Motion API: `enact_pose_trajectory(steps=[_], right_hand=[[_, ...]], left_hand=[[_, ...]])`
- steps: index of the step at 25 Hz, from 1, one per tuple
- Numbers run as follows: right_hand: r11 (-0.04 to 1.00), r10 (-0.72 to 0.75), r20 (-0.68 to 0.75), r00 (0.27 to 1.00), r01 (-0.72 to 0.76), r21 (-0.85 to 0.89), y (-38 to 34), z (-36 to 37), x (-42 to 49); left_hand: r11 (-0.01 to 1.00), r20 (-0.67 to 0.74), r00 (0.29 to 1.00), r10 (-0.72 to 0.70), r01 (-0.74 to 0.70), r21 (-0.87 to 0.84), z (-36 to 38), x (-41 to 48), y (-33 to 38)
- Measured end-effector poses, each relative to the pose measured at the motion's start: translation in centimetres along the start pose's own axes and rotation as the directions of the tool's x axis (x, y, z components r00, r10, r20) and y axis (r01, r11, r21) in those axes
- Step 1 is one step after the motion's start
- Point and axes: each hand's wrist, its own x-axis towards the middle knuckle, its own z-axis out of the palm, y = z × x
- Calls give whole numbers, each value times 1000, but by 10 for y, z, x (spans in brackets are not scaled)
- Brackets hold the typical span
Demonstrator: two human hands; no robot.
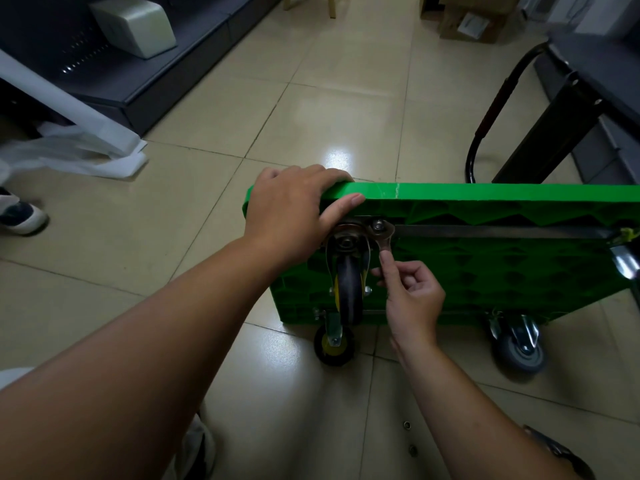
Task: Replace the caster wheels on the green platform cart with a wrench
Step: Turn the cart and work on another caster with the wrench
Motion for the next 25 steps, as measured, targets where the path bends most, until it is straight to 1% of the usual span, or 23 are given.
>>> enact_pose_trajectory(steps=[2,6,8,11,14,16,17,18,19,20,21,22,23,24,25], right_hand=[[1000,8,15,1000,-8,-5,-1,-1,3],[994,54,101,993,-44,-102,-1,2,8],[991,69,132,989,-52,-123,-2,6,9],[989,65,133,989,-46,-142,-1,6,11],[964,-26,119,993,56,-261,-11,-6,17],[891,-132,131,983,176,-418,-31,-19,26],[818,-200,159,967,254,-516,-44,-25,30],[702,-279,205,938,345,-622,-59,-31,33],[533,-373,270,888,443,-721,-74,-35,34],[325,-472,353,808,532,-782,-88,-37,35],[124,-555,448,701,602,-789,-101,-37,35],[-33,-599,532,599,646,-763,-112,-33,35],[-142,-614,597,517,671,-728,-120,-30,35],[-210,-618,632,467,677,-705,-128,-27,33],[-238,-614,646,453,674,-699,-130,-28,34]], left_hand=[[1000,-3,1000,3,-3,0,0,0,0],[1000,6,1000,0,0,-8,-1,1,0],[1000,6,1000,-2,2,-1,-1,1,0],[1000,4,1000,-6,6,-10,-2,3,1],[1000,7,1000,-15,15,-8,-2,2,1],[1000,17,1000,-18,18,2,-2,2,1],[1000,21,1000,-19,19,7,-2,3,2],[1000,22,1000,-21,21,8,-3,3,3],[1000,24,999,-24,24,5,-4,3,4],[1000,26,999,-26,26,-1,-6,3,5],[1000,29,999,-28,28,-6,-8,3,6],[999,35,999,-32,32,-9,-9,2,6],[999,44,998,-37,38,-10,-9,2,6],[999,55,998,-42,43,-14,-10,2,7],[999,68,997,-46,47,-22,-12,2,7]])
